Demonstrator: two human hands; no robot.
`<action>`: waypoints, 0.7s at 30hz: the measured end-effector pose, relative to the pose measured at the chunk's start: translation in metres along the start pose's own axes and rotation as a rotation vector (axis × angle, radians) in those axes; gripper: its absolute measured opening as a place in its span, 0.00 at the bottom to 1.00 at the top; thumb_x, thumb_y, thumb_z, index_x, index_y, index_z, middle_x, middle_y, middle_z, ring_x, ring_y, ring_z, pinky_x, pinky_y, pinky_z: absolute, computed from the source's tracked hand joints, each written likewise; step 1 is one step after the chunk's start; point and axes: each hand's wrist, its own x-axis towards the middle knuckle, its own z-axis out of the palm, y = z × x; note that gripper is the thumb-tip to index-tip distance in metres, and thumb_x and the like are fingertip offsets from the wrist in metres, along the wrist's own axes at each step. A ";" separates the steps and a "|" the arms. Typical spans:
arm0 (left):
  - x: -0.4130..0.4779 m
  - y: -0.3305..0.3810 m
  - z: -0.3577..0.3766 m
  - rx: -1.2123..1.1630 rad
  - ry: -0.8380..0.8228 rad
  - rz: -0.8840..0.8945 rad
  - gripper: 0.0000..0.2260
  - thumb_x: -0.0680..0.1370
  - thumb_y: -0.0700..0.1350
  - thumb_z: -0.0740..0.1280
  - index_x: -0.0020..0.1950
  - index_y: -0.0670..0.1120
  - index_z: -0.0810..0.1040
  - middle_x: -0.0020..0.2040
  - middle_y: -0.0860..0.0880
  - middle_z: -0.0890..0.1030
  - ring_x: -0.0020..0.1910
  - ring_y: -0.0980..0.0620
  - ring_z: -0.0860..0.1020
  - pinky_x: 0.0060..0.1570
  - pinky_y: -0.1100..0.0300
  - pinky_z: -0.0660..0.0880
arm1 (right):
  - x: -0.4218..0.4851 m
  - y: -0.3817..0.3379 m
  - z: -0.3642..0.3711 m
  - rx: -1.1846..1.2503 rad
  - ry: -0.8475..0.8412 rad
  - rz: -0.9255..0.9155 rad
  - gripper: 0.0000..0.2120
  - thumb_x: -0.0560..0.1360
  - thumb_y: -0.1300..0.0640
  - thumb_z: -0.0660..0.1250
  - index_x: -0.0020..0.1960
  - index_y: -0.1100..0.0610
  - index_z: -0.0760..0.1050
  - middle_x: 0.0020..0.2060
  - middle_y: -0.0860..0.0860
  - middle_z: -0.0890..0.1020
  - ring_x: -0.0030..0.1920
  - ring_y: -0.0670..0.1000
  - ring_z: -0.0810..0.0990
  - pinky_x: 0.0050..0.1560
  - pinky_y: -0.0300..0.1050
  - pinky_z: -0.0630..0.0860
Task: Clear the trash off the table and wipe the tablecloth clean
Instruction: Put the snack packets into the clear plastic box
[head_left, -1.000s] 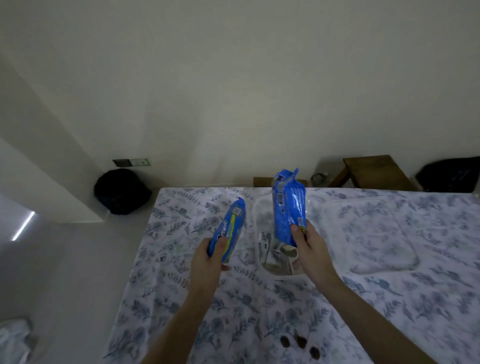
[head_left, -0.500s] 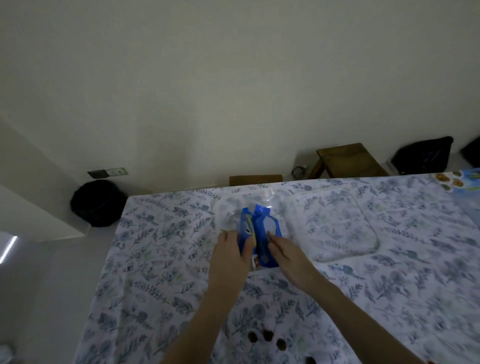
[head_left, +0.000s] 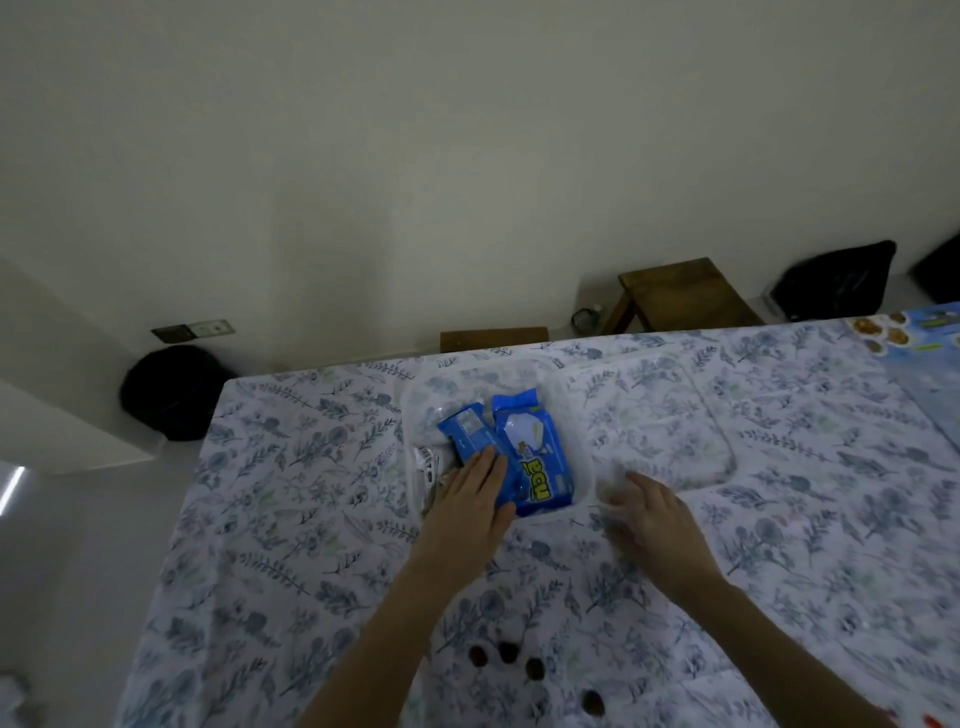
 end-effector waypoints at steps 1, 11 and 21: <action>-0.005 -0.003 0.001 0.019 0.056 0.011 0.29 0.81 0.60 0.44 0.78 0.46 0.55 0.79 0.48 0.55 0.78 0.49 0.52 0.77 0.53 0.47 | -0.001 -0.001 0.002 -0.051 -0.013 0.021 0.28 0.60 0.60 0.80 0.54 0.57 0.70 0.57 0.63 0.78 0.54 0.64 0.80 0.50 0.56 0.78; -0.033 -0.025 0.007 0.058 0.088 0.035 0.31 0.82 0.58 0.40 0.71 0.41 0.69 0.72 0.42 0.71 0.73 0.43 0.66 0.70 0.44 0.66 | 0.003 -0.007 -0.017 -0.026 0.287 0.099 0.09 0.72 0.65 0.69 0.51 0.61 0.73 0.59 0.63 0.77 0.57 0.63 0.77 0.62 0.60 0.71; -0.034 -0.027 -0.004 -0.059 0.115 0.151 0.23 0.80 0.53 0.53 0.66 0.41 0.74 0.67 0.42 0.74 0.70 0.43 0.70 0.73 0.44 0.63 | 0.038 -0.072 -0.140 1.003 0.845 0.380 0.03 0.80 0.47 0.56 0.49 0.44 0.67 0.49 0.50 0.79 0.49 0.44 0.79 0.52 0.46 0.76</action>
